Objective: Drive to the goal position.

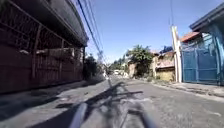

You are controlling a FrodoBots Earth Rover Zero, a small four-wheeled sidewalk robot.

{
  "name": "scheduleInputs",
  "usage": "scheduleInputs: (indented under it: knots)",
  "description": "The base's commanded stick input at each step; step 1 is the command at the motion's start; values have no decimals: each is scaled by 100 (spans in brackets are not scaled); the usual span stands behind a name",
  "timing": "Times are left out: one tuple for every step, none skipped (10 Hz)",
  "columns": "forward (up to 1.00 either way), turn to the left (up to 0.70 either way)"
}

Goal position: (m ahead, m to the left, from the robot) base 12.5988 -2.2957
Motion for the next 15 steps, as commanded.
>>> scheduleInputs:
  knots:
    - [50,-50]
    - [50,-50]
    - [50,-50]
    - [50,-50]
    - [50,-50]
    - [50,-50]
    - [50,-42]
    - [50,-35]
    - [50,-28]
    - [50,-20]
    - [50,-13]
    - [50,-5]
    - [50,0]
    - [50,0]
    - [50,0]
